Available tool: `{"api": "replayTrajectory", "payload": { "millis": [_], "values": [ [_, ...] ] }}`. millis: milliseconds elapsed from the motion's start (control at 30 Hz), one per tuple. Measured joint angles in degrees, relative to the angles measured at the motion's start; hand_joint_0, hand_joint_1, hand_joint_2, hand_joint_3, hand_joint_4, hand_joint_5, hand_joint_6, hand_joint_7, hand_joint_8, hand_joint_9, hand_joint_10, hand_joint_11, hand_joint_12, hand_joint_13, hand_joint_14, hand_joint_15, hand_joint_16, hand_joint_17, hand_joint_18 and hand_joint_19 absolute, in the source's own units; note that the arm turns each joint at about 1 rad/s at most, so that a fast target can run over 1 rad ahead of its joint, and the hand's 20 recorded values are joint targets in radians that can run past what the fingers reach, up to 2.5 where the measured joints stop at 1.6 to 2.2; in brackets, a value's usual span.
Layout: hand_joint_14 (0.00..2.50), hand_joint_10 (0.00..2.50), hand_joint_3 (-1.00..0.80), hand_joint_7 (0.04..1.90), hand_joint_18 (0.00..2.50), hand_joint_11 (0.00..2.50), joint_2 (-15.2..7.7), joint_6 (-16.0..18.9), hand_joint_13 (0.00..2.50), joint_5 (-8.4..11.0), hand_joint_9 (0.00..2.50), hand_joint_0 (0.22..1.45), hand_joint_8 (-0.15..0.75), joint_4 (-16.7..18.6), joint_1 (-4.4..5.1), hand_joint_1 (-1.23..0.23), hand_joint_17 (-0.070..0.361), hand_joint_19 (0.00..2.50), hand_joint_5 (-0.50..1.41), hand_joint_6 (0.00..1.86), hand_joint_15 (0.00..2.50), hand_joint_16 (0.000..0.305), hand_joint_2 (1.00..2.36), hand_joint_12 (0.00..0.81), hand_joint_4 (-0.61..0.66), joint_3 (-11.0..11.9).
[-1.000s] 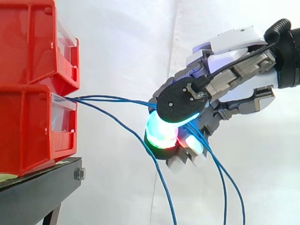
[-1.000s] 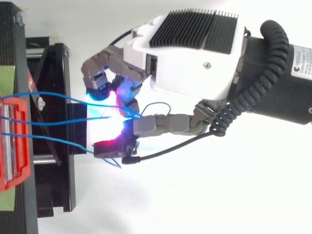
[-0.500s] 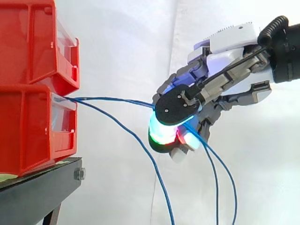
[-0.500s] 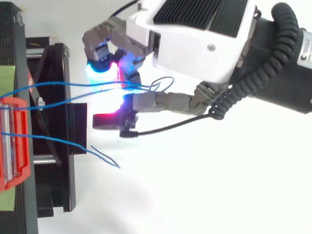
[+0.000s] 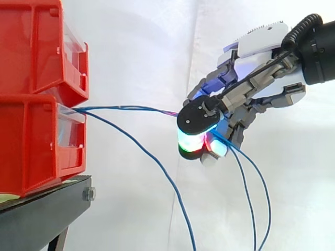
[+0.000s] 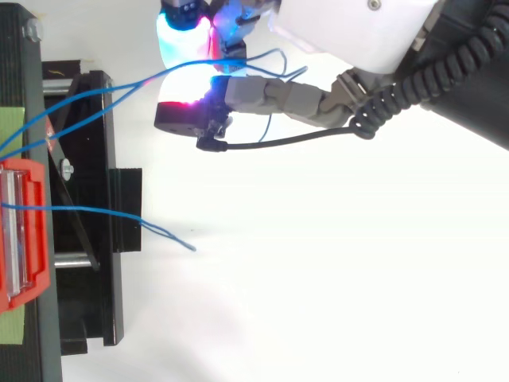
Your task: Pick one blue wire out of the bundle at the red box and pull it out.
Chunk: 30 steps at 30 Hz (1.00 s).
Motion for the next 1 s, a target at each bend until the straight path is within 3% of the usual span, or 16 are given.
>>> {"api": "replayTrajectory", "payload": {
  "millis": [167, 367, 733, 1000],
  "values": [
    [0.01, 0.02, -0.26, 1.0, 0.82, 0.83, 0.0, 0.63, 0.83, 0.0, 0.93, 0.63, 0.379, -0.23, -0.08, -0.81, 0.127, 0.51, -0.18, 0.85, 0.39, 0.056, 1.02, 0.461, 0.2, 0.02],
    [0.01, 0.02, -0.25, 1.01, 0.81, 0.82, 0.0, 2.78, 0.83, -1.39, 0.93, 0.62, 0.379, -1.03, 0.01, -0.81, 0.127, 0.52, -0.18, 0.85, 0.39, 0.056, 1.02, 0.461, 0.2, 0.03],
    [0.01, 0.02, -0.26, 1.02, 0.8, 0.82, 0.02, 10.83, 0.83, -4.73, 0.92, 0.61, 0.378, -2.25, 0.41, -0.8, 0.127, 0.52, -0.18, 0.85, 0.39, 0.056, 1.02, 0.462, 0.22, 0.02],
    [0.01, 0.02, -0.27, 1.01, 0.8, 0.82, 0.02, 13.9, 0.82, -5.21, 0.92, 0.6, 0.382, -3.99, 0.71, -0.79, 0.128, 0.53, -0.18, 0.85, 0.39, 0.057, 1.02, 0.465, 0.21, 0.02]
  ]
}}
